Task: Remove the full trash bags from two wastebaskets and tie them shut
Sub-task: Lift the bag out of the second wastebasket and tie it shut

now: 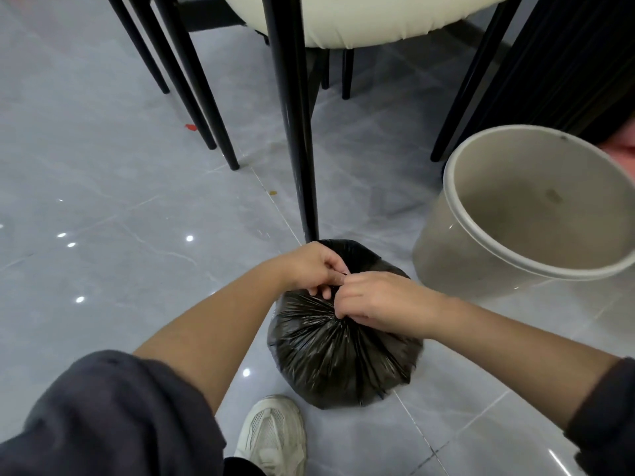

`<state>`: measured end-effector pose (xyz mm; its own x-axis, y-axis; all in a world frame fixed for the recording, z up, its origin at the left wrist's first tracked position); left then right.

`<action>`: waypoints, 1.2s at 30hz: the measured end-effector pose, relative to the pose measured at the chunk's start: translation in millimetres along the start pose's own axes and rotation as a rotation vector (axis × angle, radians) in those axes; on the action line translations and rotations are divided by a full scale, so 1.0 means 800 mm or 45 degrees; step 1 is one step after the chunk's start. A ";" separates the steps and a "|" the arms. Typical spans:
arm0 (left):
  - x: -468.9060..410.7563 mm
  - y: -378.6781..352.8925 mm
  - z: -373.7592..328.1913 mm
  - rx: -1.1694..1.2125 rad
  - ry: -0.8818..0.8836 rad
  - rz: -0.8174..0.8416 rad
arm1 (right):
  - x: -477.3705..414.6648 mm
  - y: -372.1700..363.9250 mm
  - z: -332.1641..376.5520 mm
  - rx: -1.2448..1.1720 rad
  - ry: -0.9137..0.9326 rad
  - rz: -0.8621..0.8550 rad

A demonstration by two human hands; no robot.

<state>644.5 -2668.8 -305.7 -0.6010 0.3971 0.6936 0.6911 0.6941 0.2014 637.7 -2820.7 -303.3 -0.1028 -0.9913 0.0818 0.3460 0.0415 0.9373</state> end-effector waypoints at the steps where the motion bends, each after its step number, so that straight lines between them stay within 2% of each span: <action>1: -0.002 0.001 -0.002 -0.033 -0.006 0.026 | -0.001 0.001 -0.003 0.016 0.038 0.044; 5: -0.021 0.008 -0.020 -0.283 -0.058 0.074 | -0.013 0.001 -0.008 0.257 0.166 0.252; 7: -0.029 0.011 -0.028 -0.441 -0.036 0.099 | -0.021 0.005 -0.008 0.355 0.237 0.290; 9: -0.034 0.012 -0.029 -0.456 0.003 0.141 | -0.026 0.009 -0.005 0.404 0.322 0.333; 13: -0.034 0.005 -0.019 -0.361 0.003 0.285 | -0.023 0.010 0.002 0.328 0.435 0.502; 17: -0.035 -0.006 -0.010 -0.301 -0.033 0.362 | -0.019 0.002 0.006 0.224 0.369 0.721; 21: -0.032 -0.014 -0.017 -0.350 -0.079 0.379 | -0.022 0.005 0.010 0.110 0.303 0.771; 24: -0.020 -0.015 -0.020 -0.345 -0.163 0.237 | -0.016 0.013 0.012 0.020 0.198 0.642; 27: 0.007 -0.018 -0.003 -0.172 -0.322 -0.159 | 0.000 0.016 0.016 -0.007 0.046 0.504; 29: 0.036 -0.023 0.017 -0.343 -0.450 -0.451 | 0.009 0.015 0.018 -0.020 -0.022 0.421; 30: 0.048 -0.028 0.030 -0.460 -0.492 -0.514 | 0.013 0.016 0.019 -0.031 -0.063 0.366; 32: 0.067 -0.041 0.057 -0.573 -0.491 -0.504 | 0.017 0.014 0.018 -0.104 -0.177 0.236; 36: 0.071 -0.073 0.076 -0.532 -0.339 -0.406 | 0.023 0.006 0.012 -0.653 -0.489 -0.223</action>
<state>545.3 -2650.1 -320.0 -0.8479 0.3825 0.3672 0.5268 0.5300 0.6645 628.8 -2837.4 -294.3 -0.4899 -0.8593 0.1469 0.6844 -0.2747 0.6754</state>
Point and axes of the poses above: each hand's wrist, its own x-axis away from the middle knuckle, its own y-axis out of the back of the hand, z = x × y, the point moved 2 cm from there along -x, towards the middle knuckle, and after that the axes turned 13 degrees about z, right-handed, at the moved point
